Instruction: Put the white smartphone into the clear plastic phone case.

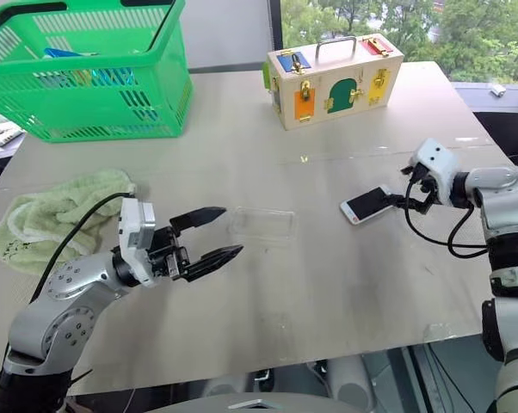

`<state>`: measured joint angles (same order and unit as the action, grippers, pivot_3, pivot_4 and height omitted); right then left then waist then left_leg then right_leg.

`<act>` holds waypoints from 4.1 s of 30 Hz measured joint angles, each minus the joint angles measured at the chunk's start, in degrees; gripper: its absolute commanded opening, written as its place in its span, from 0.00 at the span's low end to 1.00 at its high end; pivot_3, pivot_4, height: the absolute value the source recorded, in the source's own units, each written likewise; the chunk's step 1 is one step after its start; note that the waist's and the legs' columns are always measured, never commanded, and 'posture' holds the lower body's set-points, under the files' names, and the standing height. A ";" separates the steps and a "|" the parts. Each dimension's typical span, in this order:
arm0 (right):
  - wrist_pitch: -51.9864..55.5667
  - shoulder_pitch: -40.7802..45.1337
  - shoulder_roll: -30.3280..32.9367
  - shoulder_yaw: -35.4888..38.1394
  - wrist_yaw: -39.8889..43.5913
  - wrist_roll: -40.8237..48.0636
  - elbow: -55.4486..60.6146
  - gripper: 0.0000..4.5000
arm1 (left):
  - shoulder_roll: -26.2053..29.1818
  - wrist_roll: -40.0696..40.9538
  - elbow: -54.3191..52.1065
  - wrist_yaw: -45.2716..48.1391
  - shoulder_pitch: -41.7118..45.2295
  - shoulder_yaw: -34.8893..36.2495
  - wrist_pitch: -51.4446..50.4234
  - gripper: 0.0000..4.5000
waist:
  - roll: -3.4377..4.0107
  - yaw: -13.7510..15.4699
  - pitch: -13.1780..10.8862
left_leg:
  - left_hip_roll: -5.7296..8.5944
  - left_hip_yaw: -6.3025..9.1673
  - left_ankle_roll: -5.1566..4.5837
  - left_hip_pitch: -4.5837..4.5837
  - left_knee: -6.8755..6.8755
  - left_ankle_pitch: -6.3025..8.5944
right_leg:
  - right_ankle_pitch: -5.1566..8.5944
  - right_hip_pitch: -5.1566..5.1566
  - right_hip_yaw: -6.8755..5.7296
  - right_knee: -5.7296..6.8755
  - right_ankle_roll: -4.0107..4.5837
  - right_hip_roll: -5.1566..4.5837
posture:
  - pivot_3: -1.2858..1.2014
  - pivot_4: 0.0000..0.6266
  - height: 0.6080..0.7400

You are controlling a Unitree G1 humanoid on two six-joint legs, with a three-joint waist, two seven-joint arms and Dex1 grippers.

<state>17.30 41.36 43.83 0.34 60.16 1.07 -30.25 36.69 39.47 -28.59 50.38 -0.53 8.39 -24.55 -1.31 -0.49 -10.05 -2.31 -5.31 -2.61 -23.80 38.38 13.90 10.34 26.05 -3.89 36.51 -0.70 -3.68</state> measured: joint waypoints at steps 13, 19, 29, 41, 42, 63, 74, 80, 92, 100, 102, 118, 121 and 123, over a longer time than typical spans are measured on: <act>-7.22 -1.59 -2.95 -3.35 -16.81 -6.83 -5.91 0.99 | -0.09 -0.15 0.71 0.64 1.41 -1.10 0.00 1.00 | -0.01 -0.22 0.00 | 0.01 0.18 0.00 0.06 0.04 -0.02 | -0.21 -0.12 0.03 0.02 -0.03 0.23 | 0.52 0.24 1.00; -7.15 -7.47 -1.08 -2.88 -9.36 -3.20 2.38 0.99 | -0.11 -0.16 0.53 0.38 -0.07 -0.98 0.00 1.00 | -0.03 -0.17 0.02 | -0.06 0.24 0.00 0.09 0.04 -0.01 | -0.10 -0.17 -0.01 -0.02 0.13 0.25 | 0.52 0.24 1.00; 4.44 -19.12 2.06 -0.91 2.32 9.05 23.54 0.99 | -0.15 -0.15 0.02 -0.45 -0.85 -0.95 0.02 1.00 | -0.01 -0.07 0.01 | -0.14 0.31 0.00 0.10 0.16 -0.01 | -0.12 -0.21 0.00 0.03 0.15 0.26 | 0.52 0.24 1.00; 27.65 -13.50 -10.23 -4.04 -10.56 16.25 33.67 0.99 | 0.00 -0.50 1.17 0.67 1.79 -1.14 0.05 1.00 | -0.03 -0.03 0.02 | -0.17 0.43 0.02 0.04 0.13 -0.01 | -0.11 -0.19 -0.03 0.03 0.18 0.42 | 0.52 0.24 1.00; 28.06 -13.50 -11.42 -5.39 -12.69 15.02 33.43 0.99 | 0.01 -0.59 1.18 0.71 1.92 -1.13 0.05 1.00 | -0.03 0.08 0.02 | -0.17 0.42 0.02 0.03 0.13 -0.01 | -0.11 -0.19 -0.03 0.02 0.17 0.39 | 0.52 0.24 1.00; 34.98 -13.95 -9.20 -8.55 -19.01 10.82 35.36 0.65 | 0.12 -1.04 1.02 0.67 0.03 -0.29 0.12 1.00 | -0.13 1.41 0.12 | -0.06 0.65 0.00 0.01 0.06 0.00 | -0.09 -0.43 -0.31 -0.28 0.16 0.20 | 0.52 0.24 1.00; 21.16 -26.48 -0.49 -4.11 -7.76 15.04 40.68 0.65 | 0.28 -1.21 1.92 1.81 1.80 -0.25 0.12 1.00 | -0.12 2.12 0.12 | -0.04 0.92 0.00 -0.19 -0.01 0.00 | -0.09 -0.51 -0.66 -0.61 0.14 0.20 | 0.52 0.24 1.00; 12.26 -33.18 5.71 -3.56 -1.30 14.96 42.65 0.65 | 0.50 -2.28 4.33 3.65 3.59 -1.23 0.16 1.00 | -0.11 1.43 0.10 | -0.04 0.91 0.00 -0.12 0.02 0.00 | -0.10 -0.51 -0.65 -0.56 0.13 0.22 | 0.52 0.24 1.00; 0.66 -26.33 2.67 -9.89 4.13 11.84 37.63 0.65 | 2.29 -6.02 11.17 9.24 5.71 -2.57 2.85 1.00 | -0.06 1.30 0.07 | -0.06 0.93 0.02 -0.07 0.02 0.00 | -0.13 -0.46 -0.53 -0.54 0.19 0.44 | 0.52 0.24 1.00; -4.47 -19.53 1.87 -13.16 9.51 8.81 29.26 0.65 | 2.52 -10.79 20.76 14.85 13.40 -7.16 7.52 1.00 | -0.06 1.57 0.07 | -0.02 0.94 0.01 -0.14 0.05 0.00 | -0.13 -0.48 -0.45 -0.56 0.19 0.43 | 0.52 0.24 1.00; -4.37 -19.01 2.88 -13.22 11.34 8.76 27.93 0.88 | 1.68 -12.09 23.41 15.73 16.20 -8.74 8.68 1.00 | -0.06 1.65 0.07 | 0.00 0.92 0.01 -0.14 0.06 -0.01 | -0.13 -0.49 -0.44 -0.56 0.18 0.43 | 0.52 0.24 1.00; 13.72 -37.81 8.02 10.14 5.67 27.53 54.36 1.00 | -3.52 -26.09 47.74 23.08 32.60 -20.97 18.53 0.71 | -0.06 1.74 0.07 | -0.03 0.94 0.02 -0.12 0.07 0.00 | -0.27 -0.48 -0.44 -0.50 -0.03 0.53 | 0.52 0.24 1.00; 18.46 -42.29 7.60 14.47 1.79 32.33 63.48 1.00 | -4.71 -28.96 53.58 24.92 35.23 -23.02 21.95 0.39 | -0.08 1.60 0.08 | -0.03 0.95 0.01 -0.12 0.11 0.00 | -0.25 -0.49 -0.43 -0.49 0.04 0.51 | 0.52 0.24 1.00; 19.89 -44.00 7.26 15.31 -0.18 33.70 66.50 1.00 | -5.08 -30.10 55.99 25.72 36.61 -23.52 24.37 0.23 | -0.10 1.52 0.09 | -0.06 0.95 0.01 -0.12 0.14 0.00 | -0.17 -0.50 -0.43 -0.49 0.20 0.49 | 0.52 0.24 1.00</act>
<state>37.19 -2.64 51.09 15.65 59.98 34.77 36.24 31.61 9.37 27.39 76.10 36.08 -15.13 -0.18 -1.41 1.03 -9.95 -2.37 -4.36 -2.60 -23.93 38.52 13.90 10.16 25.55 -4.32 36.02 -0.50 -3.20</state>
